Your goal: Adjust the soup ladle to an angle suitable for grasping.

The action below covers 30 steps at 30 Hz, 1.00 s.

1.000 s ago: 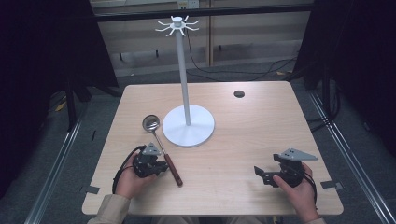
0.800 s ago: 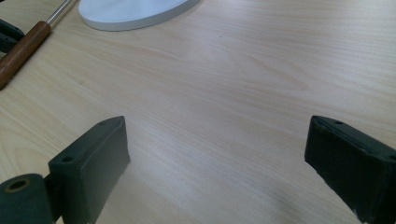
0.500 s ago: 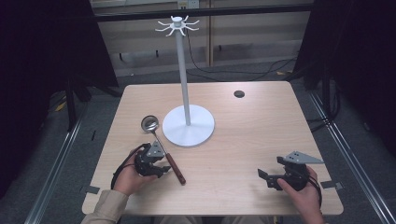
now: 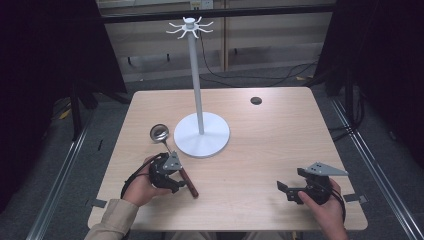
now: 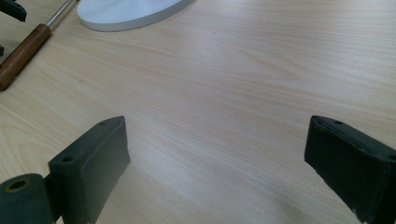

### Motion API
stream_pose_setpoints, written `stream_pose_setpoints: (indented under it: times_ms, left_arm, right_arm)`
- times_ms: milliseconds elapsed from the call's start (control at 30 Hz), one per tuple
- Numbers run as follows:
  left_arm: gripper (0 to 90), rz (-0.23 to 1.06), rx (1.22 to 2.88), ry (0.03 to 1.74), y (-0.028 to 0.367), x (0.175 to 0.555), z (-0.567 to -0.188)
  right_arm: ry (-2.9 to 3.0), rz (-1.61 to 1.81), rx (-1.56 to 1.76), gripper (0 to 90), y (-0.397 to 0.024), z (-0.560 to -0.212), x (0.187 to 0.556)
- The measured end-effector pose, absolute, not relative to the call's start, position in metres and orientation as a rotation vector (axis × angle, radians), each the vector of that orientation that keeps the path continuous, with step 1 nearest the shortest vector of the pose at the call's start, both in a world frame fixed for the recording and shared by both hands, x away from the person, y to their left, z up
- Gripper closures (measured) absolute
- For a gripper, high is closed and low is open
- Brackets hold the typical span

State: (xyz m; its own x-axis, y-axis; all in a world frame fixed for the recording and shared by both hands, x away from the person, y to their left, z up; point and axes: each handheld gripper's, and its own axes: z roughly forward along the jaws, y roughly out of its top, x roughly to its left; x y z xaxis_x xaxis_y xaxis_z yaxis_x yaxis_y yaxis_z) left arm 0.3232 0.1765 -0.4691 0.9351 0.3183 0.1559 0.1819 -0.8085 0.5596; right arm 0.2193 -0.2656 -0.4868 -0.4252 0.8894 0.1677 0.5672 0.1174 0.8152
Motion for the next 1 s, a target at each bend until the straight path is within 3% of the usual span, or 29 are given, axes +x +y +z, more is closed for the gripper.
stream_pose_setpoints:
  times_ms: [200,433,800,1000]
  left_arm:
    - [21.0,0.339,2.561,0.334,0.178,0.328,-0.471]
    - [16.9,0.355,2.562,0.323,0.176,0.336,-0.476]
    - [12.4,0.279,2.512,0.337,0.181,0.347,-0.485]
    - [12.7,0.28,2.521,0.257,0.175,0.341,-0.488]
  right_arm:
    - [2.043,1.218,1.411,6.1,-0.266,-0.487,0.219]
    - [2.042,1.229,1.418,6.1,-0.265,-0.486,0.22]
    - [2.049,1.243,1.418,6.3,-0.265,-0.486,0.223]
    - [2.06,1.254,1.406,6.4,-0.259,-0.484,0.228]
